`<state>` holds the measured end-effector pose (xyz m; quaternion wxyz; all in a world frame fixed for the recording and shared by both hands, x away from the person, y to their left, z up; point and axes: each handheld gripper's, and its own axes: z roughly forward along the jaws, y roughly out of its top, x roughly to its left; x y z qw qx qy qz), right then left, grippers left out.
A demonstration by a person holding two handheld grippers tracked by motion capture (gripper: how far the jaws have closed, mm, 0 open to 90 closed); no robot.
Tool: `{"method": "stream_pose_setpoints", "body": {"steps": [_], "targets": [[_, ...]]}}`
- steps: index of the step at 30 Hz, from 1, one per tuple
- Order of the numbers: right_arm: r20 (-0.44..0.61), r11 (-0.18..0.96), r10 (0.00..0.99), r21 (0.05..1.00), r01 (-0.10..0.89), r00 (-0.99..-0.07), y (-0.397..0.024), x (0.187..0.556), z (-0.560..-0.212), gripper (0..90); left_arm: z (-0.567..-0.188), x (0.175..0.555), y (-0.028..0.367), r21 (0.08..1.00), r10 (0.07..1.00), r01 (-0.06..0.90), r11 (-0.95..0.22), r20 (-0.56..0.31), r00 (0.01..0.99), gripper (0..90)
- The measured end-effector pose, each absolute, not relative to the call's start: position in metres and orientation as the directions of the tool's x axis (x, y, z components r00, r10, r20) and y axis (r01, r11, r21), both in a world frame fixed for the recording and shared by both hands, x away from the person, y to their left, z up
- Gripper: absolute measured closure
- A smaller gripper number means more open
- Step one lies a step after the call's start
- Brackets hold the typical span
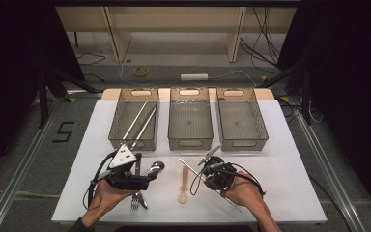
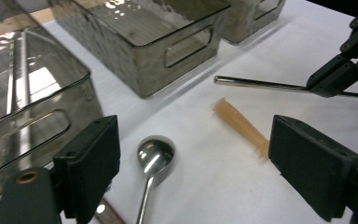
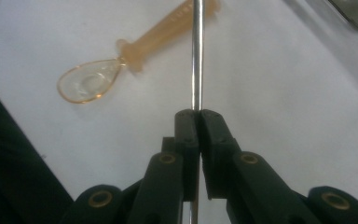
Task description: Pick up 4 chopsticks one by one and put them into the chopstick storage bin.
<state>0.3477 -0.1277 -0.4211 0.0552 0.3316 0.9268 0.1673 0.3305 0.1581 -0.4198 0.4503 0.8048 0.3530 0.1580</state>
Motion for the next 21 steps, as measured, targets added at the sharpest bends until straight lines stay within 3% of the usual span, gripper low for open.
{"method": "stream_pose_setpoints", "body": {"steps": [21], "targets": [[0.011, 0.807, 0.507, 0.347, 0.479, -0.862, -0.107, 0.327, -0.412, 86.5, -0.42, 0.337, 0.115, 0.76, 0.494, 0.312, -0.57, 0.014, 0.869, 17.5]]}}
